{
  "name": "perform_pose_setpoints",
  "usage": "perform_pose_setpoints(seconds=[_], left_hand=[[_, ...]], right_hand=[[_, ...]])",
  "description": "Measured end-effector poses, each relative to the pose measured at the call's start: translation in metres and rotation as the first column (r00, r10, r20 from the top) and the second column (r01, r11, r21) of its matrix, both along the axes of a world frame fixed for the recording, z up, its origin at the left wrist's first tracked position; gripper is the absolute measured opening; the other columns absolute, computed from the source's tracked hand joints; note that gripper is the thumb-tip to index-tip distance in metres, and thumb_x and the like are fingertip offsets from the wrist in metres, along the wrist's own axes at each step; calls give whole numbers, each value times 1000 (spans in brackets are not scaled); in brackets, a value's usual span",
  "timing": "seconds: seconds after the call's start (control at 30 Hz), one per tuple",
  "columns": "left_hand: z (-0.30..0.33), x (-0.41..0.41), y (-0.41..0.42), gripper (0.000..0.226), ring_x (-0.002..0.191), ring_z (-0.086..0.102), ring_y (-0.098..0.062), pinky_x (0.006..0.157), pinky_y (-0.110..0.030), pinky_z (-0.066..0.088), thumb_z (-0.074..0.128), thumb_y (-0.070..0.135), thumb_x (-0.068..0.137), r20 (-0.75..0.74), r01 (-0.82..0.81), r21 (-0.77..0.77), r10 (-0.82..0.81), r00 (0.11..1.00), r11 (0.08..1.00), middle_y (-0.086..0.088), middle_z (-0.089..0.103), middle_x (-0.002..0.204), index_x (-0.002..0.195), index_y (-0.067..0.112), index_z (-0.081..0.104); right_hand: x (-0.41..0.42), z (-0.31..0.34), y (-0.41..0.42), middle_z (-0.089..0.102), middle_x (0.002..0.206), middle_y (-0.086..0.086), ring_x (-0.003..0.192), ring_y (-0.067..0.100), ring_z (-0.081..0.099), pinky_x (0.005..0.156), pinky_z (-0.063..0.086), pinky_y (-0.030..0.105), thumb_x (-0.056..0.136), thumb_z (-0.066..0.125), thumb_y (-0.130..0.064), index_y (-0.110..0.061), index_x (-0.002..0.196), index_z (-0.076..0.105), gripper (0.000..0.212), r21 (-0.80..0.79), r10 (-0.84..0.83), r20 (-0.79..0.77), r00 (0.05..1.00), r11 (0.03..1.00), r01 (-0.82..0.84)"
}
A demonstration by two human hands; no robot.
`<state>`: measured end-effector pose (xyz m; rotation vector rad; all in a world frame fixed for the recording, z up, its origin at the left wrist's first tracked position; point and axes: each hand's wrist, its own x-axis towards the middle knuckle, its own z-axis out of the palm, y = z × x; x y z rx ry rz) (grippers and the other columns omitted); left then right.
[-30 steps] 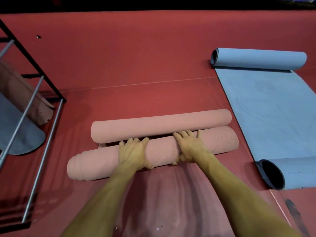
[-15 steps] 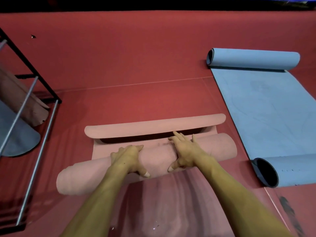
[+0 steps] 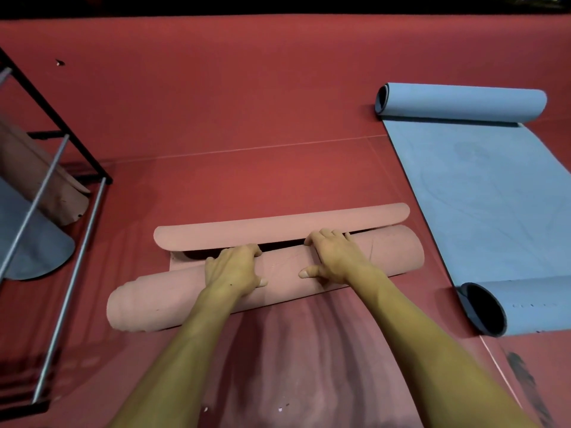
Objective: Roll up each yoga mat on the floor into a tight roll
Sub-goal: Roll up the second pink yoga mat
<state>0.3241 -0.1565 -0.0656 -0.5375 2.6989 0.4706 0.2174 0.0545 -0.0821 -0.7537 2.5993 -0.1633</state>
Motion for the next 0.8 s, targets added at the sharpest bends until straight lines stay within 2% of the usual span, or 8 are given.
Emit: perform_pose_setpoints(seconds=[0.17,0.27,0.33,0.47,0.57,0.67,0.7,0.8], left_hand=[[3,-1,2,66,134,41,-27,106,-48,39,66,56,93,36,82,-83,-79,996,993,1,48,144,152,43,43],[2,-2,-1,60,133,46,-28,104,-48,40,60,52,95,28,103,-80,-101,995,992,0,52,144,151,40,42],[3,-1,-2,62,131,48,-29,103,-49,40,58,58,88,43,118,-73,-115,992,990,2,55,142,146,38,45],[-2,3,0,106,132,44,-25,109,-50,36,62,79,53,84,150,-83,-143,986,985,7,48,144,148,40,37],[-20,11,6,128,135,39,-25,117,-51,27,84,72,48,52,183,-195,-176,983,964,6,41,146,153,33,24],[-25,12,6,121,131,44,-24,112,-48,32,89,68,52,0,192,-269,-199,980,944,6,47,142,151,34,28],[-22,10,2,118,128,47,-24,108,-47,36,89,68,51,7,199,-258,-204,979,945,6,51,138,149,36,32],[-8,4,-12,113,120,59,-25,92,-40,49,90,67,40,156,242,-108,-225,962,964,7,63,128,141,41,47]], right_hand=[[3,2,-1,41,147,3,133,33,35,118,24,59,88,56,-77,-36,152,44,77,68,16,-31,999,998,-14],[5,0,1,37,146,4,133,31,34,118,26,57,91,46,-79,-40,155,39,75,78,12,-66,998,997,-7],[9,-4,1,39,148,4,137,30,35,118,24,57,92,42,-79,-35,156,37,78,71,24,-106,994,997,-16],[9,-1,-1,39,149,3,144,30,32,123,14,63,62,56,-98,-20,152,35,121,64,11,-52,999,998,-7],[11,-7,-2,27,156,5,152,31,19,124,4,66,48,82,-83,-18,159,19,143,162,77,-64,995,985,-66],[16,-20,-1,35,153,5,146,29,28,124,11,65,53,90,-63,-21,157,24,130,171,105,-215,971,983,-68],[14,-19,-1,38,150,4,143,28,32,124,13,64,53,90,-62,-23,155,28,126,158,102,-205,974,985,-70],[8,-6,-2,43,149,2,141,27,37,123,19,60,53,90,-60,-25,154,33,121,185,125,-15,992,975,-120]])
